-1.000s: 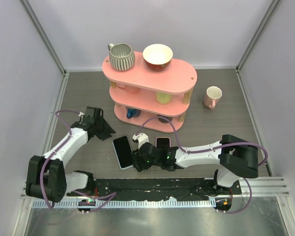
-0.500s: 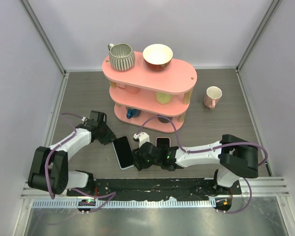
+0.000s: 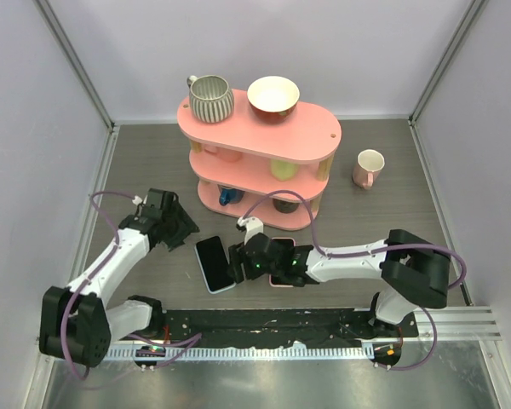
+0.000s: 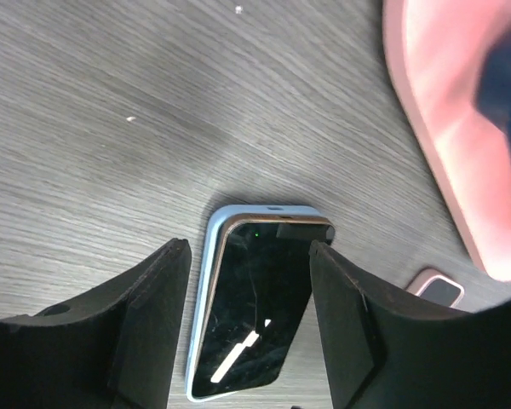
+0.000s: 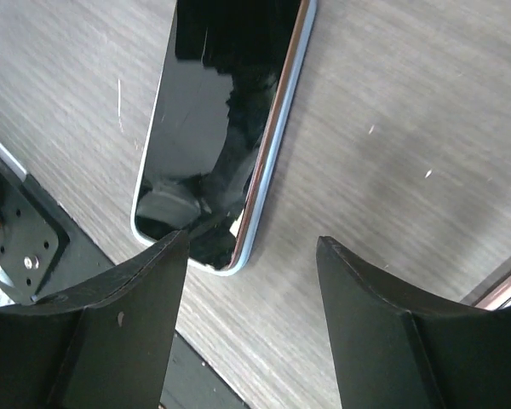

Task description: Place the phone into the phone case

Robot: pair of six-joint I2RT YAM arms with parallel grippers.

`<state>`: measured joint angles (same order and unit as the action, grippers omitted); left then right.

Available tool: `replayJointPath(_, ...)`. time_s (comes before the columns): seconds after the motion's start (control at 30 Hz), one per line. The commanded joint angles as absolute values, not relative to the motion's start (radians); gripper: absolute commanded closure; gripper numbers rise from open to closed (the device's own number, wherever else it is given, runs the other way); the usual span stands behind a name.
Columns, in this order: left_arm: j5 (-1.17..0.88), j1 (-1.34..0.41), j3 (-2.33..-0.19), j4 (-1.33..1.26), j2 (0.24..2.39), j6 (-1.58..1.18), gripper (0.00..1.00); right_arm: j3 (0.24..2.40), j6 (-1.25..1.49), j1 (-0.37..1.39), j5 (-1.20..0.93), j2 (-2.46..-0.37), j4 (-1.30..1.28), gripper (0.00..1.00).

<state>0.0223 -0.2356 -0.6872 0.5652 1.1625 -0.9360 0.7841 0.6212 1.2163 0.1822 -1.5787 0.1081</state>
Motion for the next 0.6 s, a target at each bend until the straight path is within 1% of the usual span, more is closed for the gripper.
replayJointPath(0.0, -0.050, -0.239, -0.615, 0.545, 1.056, -0.894, 0.37, 0.811, 0.637, 1.166, 0.105, -1.584, 0.216, 0.31)
replayJointPath(0.13, -0.090, -0.239, -0.506, 0.482, 1.014, -0.940, 0.40, 0.818, 0.653, 1.137, 0.045, -1.635, 0.270, 0.31)
replayJointPath(0.23, -0.130, -0.239, -0.482, 0.456, 1.046, -0.947, 0.42, 0.836, 0.650, 1.128, 0.023, -1.670, 0.295, 0.30)
replayJointPath(0.33, -0.133, -0.242, -0.471, 0.437, 1.068, -0.937, 0.42, 0.870, 0.634, 1.127, 0.014, -1.712, 0.276, 0.31)
replayJointPath(0.43, -0.130, -0.253, -0.454, 0.408, 1.075, -0.931, 0.42, 0.873, 0.644, 1.129, 0.012, -1.746, 0.293, 0.34)
replayJointPath(0.47, -0.129, -0.256, -0.450, 0.399, 1.078, -0.936, 0.43, 0.874, 0.646, 1.131, 0.014, -1.753, 0.291, 0.37)
replayJointPath(0.53, -0.121, -0.261, -0.434, 0.385, 1.097, -0.940, 0.44, 0.888, 0.646, 1.131, 0.014, -1.770, 0.273, 0.40)
replayJointPath(0.57, -0.120, -0.262, -0.430, 0.377, 1.103, -0.942, 0.47, 0.894, 0.644, 1.134, 0.024, -1.782, 0.261, 0.41)
